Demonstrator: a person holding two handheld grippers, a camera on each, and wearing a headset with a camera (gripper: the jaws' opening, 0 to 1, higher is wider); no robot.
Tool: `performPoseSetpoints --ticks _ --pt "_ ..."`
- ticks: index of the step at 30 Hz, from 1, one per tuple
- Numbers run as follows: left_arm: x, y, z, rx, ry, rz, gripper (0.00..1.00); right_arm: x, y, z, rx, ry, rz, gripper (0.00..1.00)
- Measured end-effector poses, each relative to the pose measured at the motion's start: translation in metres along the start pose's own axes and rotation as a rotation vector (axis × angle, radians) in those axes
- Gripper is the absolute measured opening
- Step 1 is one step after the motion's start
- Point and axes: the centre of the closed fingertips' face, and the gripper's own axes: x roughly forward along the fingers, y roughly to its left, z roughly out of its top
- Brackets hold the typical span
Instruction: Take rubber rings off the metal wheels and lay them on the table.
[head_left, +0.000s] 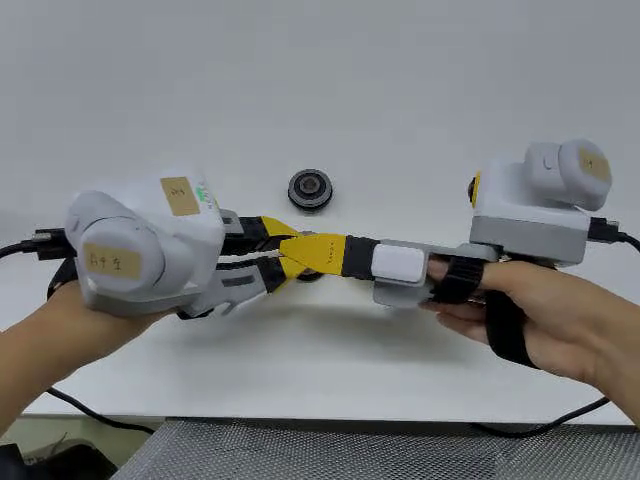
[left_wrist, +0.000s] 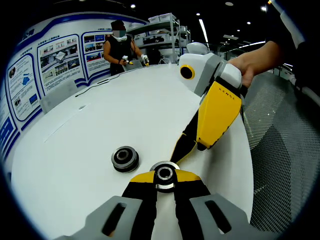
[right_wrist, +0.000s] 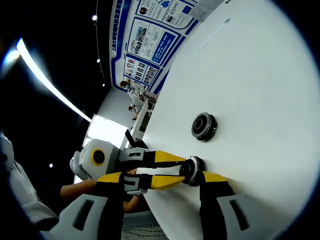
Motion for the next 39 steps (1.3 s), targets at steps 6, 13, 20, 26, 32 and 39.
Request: performPoseSetpoints --ticks 6,13,20,26,32,39 --pt "0.000 0.000 0.000 0.000 0.000 0.000 0.12 -0.002 -0.003 0.002 -0.006 -0.002 -0.005 0.57" --pt "0.000 0.000 0.000 0.000 0.000 0.000 0.12 0.000 -0.011 0.001 -0.018 0.013 -0.038 0.48" --pt "0.000 0.000 0.000 0.000 -0.001 0.000 0.12 -0.001 -0.027 0.002 -0.001 0.016 -0.093 0.28" --pt "0.000 0.000 0.000 0.000 -0.001 0.000 0.12 -0.002 -0.038 0.001 0.024 0.019 -0.139 0.15" --pt "0.000 -0.001 0.000 -0.001 0.000 0.000 0.12 -0.002 -0.043 0.005 0.044 0.008 -0.159 0.09" --pt "0.000 -0.001 0.001 0.000 0.001 0.000 0.12 -0.003 -0.044 0.005 0.050 0.013 -0.166 0.04"
